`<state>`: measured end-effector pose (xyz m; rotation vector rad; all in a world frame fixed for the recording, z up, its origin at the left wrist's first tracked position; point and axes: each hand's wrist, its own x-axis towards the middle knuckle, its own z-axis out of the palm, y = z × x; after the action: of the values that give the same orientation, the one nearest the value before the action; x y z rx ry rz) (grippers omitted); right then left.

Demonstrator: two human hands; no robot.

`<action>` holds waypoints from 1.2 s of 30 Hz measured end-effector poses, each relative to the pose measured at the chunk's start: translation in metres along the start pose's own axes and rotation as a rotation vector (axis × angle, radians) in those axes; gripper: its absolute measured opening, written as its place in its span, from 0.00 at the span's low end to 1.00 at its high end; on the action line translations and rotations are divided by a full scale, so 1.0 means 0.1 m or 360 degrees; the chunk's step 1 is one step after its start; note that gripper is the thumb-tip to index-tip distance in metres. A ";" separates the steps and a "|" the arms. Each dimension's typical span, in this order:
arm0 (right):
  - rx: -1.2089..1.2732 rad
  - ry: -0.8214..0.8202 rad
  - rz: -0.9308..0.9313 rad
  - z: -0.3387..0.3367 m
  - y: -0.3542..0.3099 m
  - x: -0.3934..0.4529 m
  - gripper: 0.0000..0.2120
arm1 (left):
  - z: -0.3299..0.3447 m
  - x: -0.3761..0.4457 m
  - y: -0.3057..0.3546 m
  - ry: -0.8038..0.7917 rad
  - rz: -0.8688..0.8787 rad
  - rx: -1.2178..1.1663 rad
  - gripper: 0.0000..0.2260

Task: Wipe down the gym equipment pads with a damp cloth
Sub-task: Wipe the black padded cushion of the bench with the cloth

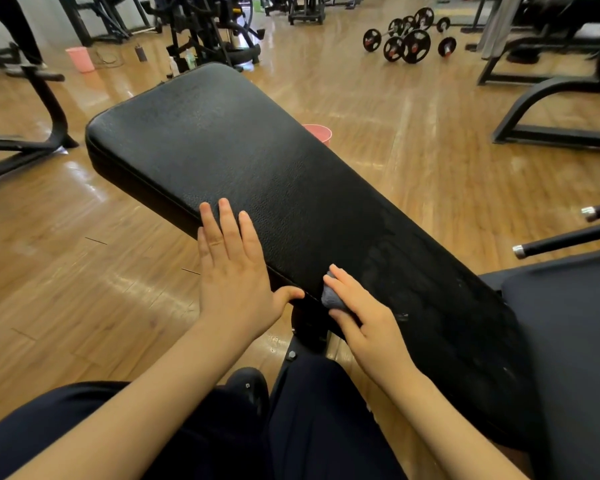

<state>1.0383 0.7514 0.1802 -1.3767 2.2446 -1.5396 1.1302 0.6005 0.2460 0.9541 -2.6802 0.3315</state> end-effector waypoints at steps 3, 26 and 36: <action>-0.0167 0.0136 -0.0092 0.09 0.03 -0.09 0.26 | -0.07 -0.01 0.01 -0.0089 -0.0038 -0.0057 0.58; -0.0189 0.0182 0.0341 -0.35 0.50 0.54 0.22 | -0.12 -0.22 0.27 -0.0399 0.0355 0.0142 0.50; -0.0170 0.0021 0.0105 -0.19 0.26 -0.12 0.27 | -0.13 -0.21 0.27 -0.0426 0.0380 0.0162 0.49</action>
<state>1.0196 0.7755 0.1647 -1.3071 2.3871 -1.4320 1.1310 0.6370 0.2483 0.7511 -3.0585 0.4199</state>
